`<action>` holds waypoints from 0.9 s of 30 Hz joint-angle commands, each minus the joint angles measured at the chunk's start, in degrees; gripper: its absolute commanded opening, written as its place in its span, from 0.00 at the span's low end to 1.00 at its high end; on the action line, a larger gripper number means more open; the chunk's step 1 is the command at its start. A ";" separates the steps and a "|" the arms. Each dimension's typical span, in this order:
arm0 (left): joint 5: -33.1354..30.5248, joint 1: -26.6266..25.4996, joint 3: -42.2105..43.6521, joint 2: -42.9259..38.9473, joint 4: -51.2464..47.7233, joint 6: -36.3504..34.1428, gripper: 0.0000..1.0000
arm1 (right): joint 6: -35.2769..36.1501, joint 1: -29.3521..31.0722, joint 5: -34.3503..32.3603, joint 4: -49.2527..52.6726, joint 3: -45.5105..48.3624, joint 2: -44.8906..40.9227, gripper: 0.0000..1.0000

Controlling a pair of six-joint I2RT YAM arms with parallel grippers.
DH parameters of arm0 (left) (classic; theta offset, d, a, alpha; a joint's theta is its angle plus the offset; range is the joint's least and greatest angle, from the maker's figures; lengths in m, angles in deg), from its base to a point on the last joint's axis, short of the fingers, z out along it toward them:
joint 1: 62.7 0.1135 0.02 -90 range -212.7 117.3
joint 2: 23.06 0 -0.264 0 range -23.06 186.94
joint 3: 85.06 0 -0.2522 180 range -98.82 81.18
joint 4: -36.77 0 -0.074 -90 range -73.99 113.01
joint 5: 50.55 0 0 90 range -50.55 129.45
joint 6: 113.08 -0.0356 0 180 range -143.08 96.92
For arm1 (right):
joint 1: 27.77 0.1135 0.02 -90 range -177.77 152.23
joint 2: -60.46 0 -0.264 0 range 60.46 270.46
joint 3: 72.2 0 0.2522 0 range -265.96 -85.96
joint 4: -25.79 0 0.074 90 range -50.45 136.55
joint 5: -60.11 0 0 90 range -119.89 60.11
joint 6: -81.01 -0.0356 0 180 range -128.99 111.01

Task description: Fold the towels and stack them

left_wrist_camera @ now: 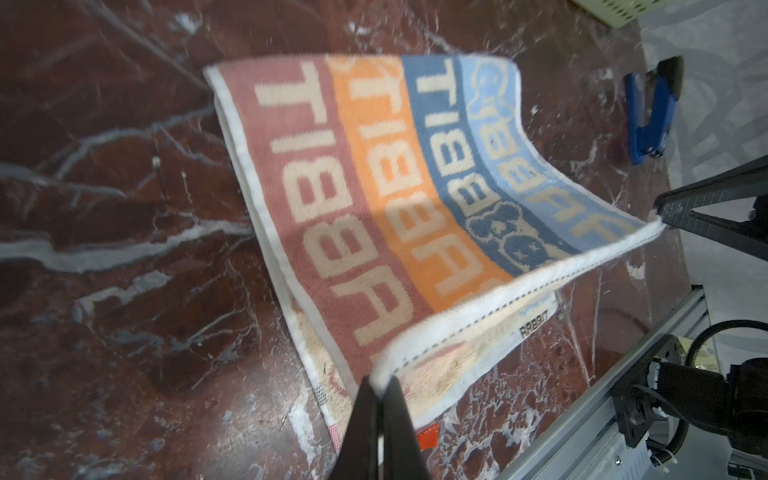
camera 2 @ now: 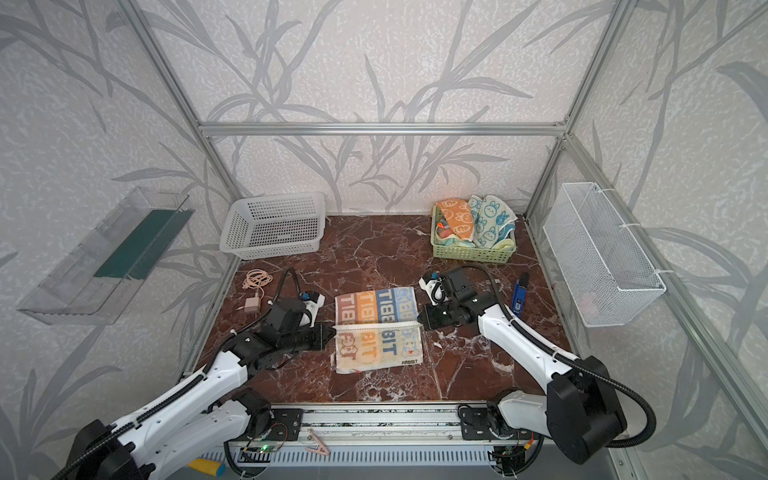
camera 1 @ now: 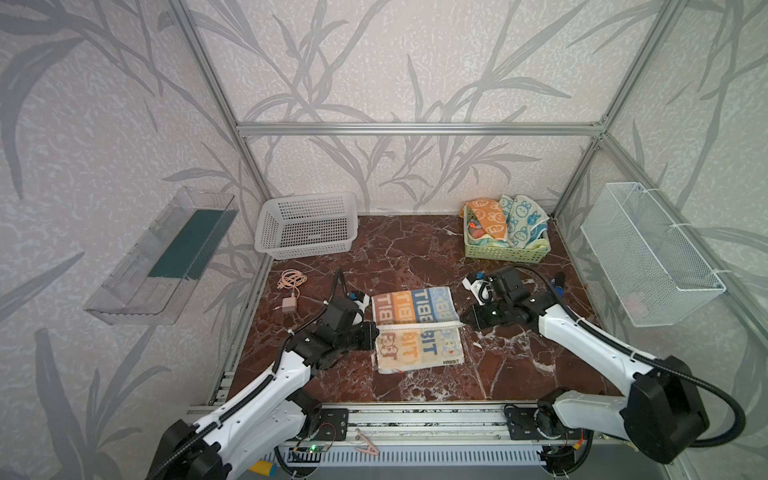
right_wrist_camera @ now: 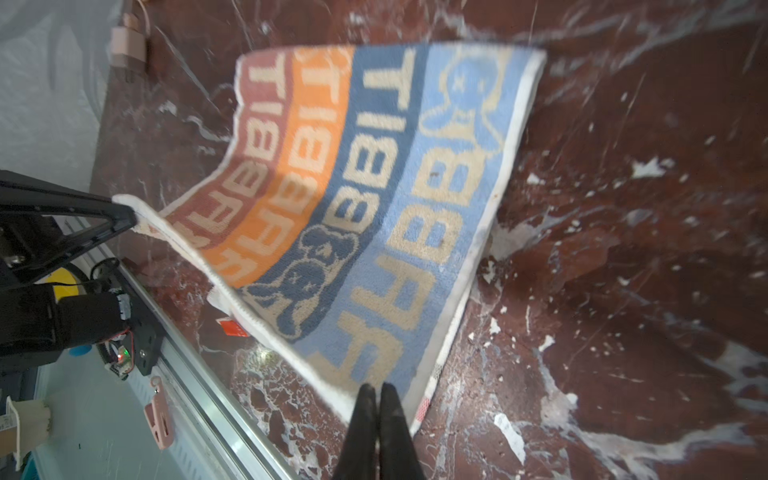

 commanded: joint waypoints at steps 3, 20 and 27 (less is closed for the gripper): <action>-4.10 -2.42 -0.35 -1.49 -6.53 -0.98 0.00 | 1.08 -0.07 -2.41 5.65 0.06 -5.62 0.00; -7.92 -4.08 10.31 -5.67 -4.71 3.78 0.07 | -3.96 -0.01 3.74 -5.77 16.76 -0.98 0.07; -15.78 -4.08 8.67 -12.81 -9.91 6.63 0.37 | -3.93 0.51 9.96 -2.41 16.88 -6.18 0.48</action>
